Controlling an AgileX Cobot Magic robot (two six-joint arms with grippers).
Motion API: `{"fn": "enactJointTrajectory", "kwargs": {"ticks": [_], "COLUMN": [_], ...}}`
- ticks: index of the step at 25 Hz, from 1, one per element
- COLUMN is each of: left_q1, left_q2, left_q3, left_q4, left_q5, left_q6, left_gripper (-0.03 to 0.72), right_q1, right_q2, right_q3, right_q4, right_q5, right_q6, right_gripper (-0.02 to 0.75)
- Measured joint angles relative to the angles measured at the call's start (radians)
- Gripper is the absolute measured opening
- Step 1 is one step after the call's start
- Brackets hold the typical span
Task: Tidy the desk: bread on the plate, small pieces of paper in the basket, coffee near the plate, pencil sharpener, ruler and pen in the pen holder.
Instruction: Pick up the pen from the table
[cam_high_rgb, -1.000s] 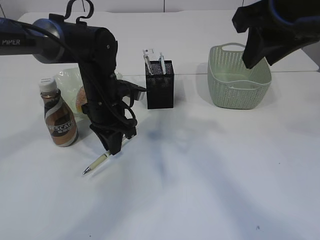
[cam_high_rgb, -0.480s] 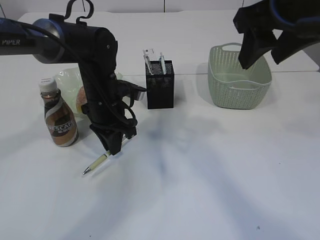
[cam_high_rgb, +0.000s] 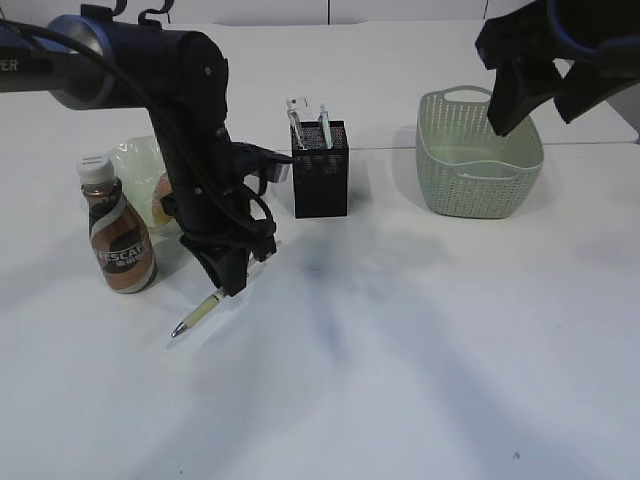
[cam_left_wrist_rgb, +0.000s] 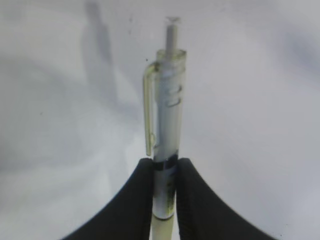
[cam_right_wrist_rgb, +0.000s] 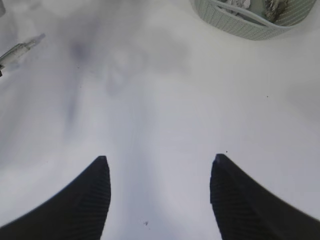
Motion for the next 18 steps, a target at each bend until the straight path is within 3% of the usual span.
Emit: {"fn": "enactJointTrajectory", "kwargs": {"ticks": [10,18], "left_q1": [0.0,0.0], "left_q2": [-0.075,-0.083], "left_q3": [-0.009,-0.148], "left_q4": [-0.002,-0.002], "left_q5": [0.006,0.009], "left_q6": [-0.002,-0.002], "left_gripper": [0.079,0.079], "right_q1": [0.0,0.0], "right_q2": [0.0,0.0], "right_q3": [0.0,0.0], "right_q4": [0.0,0.0], "right_q5": [0.0,0.0], "right_q6": [0.001,0.002], "right_gripper": [0.494,0.494]}}
